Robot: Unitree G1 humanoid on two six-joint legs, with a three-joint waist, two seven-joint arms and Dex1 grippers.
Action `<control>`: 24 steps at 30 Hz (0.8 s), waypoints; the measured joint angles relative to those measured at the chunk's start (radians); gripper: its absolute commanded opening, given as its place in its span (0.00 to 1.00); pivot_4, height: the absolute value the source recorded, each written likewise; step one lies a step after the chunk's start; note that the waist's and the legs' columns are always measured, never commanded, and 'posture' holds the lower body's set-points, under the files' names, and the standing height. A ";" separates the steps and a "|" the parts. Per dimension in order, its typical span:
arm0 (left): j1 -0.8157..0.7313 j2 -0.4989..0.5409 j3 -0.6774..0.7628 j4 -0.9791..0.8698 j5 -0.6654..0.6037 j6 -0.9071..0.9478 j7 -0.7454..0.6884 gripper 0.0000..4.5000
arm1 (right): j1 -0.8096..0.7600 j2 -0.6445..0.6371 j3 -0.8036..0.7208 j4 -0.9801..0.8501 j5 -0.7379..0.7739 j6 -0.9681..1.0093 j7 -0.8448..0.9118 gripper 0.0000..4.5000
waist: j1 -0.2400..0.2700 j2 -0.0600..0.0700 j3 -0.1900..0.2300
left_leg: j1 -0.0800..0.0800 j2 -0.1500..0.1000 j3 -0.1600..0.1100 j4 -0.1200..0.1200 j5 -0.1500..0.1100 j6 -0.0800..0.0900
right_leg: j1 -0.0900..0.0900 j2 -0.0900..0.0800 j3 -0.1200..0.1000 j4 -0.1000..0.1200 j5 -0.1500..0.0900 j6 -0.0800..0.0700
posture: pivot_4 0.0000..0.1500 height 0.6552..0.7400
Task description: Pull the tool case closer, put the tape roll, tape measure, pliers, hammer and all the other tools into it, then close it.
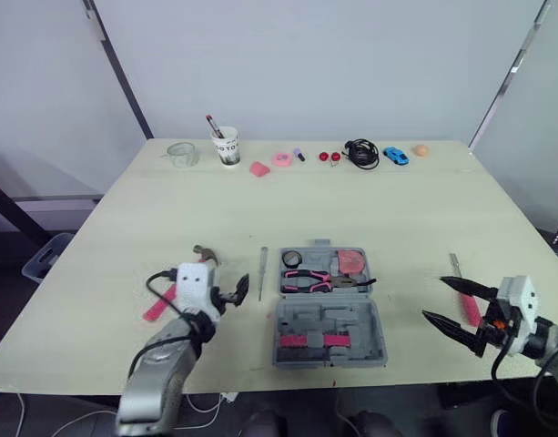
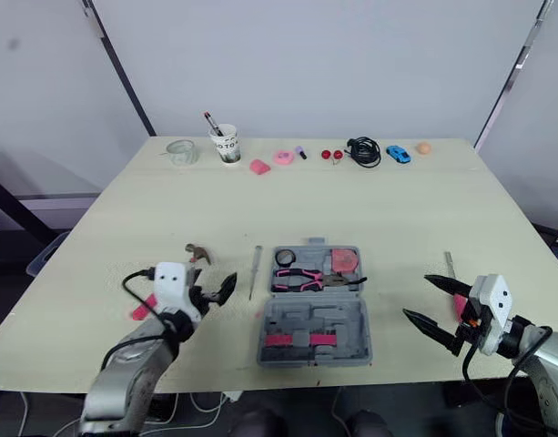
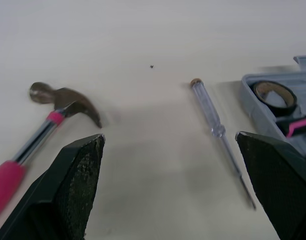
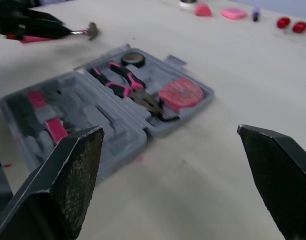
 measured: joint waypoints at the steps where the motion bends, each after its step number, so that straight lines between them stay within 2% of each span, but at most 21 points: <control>1: -0.016 -0.003 -0.014 0.017 0.006 0.001 0.000 0.99 | -0.008 0.000 0.006 0.000 -0.001 -0.001 0.004 1.00 | 0.000 0.000 0.000 | 0.000 0.000 0.000 0.000 0.000 0.000 | 0.000 0.000 0.000 0.000 0.000 0.000 | 1.00 1.00; 10: -0.193 -0.008 -0.058 0.268 0.069 -0.003 -0.024 0.99 | -0.042 0.002 0.037 0.026 -0.039 -0.038 0.008 1.00 | 0.000 0.000 0.000 | -0.002 -0.001 0.000 0.000 0.000 0.000 | 0.000 0.000 -0.002 0.000 0.002 0.004 | 1.00 1.00; 20: -0.256 -0.034 -0.092 0.378 0.114 -0.021 -0.040 0.99 | -0.045 0.013 0.039 0.030 -0.050 -0.042 -0.019 1.00 | 0.001 0.000 0.000 | -0.002 -0.001 0.000 0.001 0.000 0.000 | 0.000 0.000 -0.002 0.000 0.002 0.004 | 1.00 1.00; 21: -0.261 -0.038 -0.092 0.382 0.118 -0.021 -0.037 0.91 | -0.045 0.014 0.042 0.027 -0.050 -0.041 -0.020 1.00 | 0.002 0.000 0.000 | -0.002 -0.001 0.000 0.001 0.000 0.000 | 0.000 0.000 -0.002 0.000 0.003 0.005 | 1.00 1.00; 23: -0.265 -0.044 -0.088 0.389 0.124 -0.023 -0.024 0.83 | -0.042 0.014 0.047 0.013 -0.050 -0.040 -0.021 1.00 | 0.000 0.000 0.000 | -0.002 -0.001 0.000 0.001 0.000 0.000 | 0.000 0.000 -0.002 0.000 0.003 0.005 | 1.00 1.00; 24: -0.267 -0.048 -0.082 0.392 0.125 -0.023 -0.016 0.72 | -0.042 0.014 0.048 0.009 -0.050 -0.039 -0.021 1.00 | 0.001 0.000 0.000 | -0.002 -0.001 0.000 0.001 0.000 0.000 | 0.000 0.000 -0.002 0.000 0.003 0.005 | 1.00 1.00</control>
